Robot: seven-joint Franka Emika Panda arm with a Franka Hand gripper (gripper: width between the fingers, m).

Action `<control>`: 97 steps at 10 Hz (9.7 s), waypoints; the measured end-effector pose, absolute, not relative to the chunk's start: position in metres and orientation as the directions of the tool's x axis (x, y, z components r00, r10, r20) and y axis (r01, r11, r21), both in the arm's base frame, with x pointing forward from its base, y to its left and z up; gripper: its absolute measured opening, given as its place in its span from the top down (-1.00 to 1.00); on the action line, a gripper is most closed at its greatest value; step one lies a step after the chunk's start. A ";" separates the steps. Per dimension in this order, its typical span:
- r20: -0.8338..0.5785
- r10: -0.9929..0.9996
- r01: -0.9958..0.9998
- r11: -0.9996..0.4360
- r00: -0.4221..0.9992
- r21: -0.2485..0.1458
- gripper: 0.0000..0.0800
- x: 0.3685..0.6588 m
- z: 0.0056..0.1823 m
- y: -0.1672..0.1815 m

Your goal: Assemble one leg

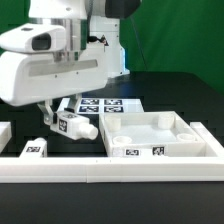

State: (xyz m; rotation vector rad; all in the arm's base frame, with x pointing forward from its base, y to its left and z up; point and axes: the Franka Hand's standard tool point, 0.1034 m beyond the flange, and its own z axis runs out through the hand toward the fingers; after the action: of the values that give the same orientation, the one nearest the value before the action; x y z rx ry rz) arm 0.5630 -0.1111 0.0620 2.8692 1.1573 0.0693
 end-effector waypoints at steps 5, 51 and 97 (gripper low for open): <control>-0.007 0.839 0.838 -0.542 0.543 0.057 0.28 0.560 0.061 -0.113; -0.109 0.948 0.953 -0.292 0.299 0.078 -0.62 0.583 0.061 -0.127; -0.728 -0.071 -0.259 -0.954 0.682 -0.150 0.29 0.561 0.031 -0.099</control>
Offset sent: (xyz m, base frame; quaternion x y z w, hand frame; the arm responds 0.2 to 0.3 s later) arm 0.0000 0.0000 0.0000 0.0000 0.0000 0.0000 1.0000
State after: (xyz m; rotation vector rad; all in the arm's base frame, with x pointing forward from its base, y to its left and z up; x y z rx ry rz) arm 0.5611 -0.0988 0.0308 3.0995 -0.3093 -1.3245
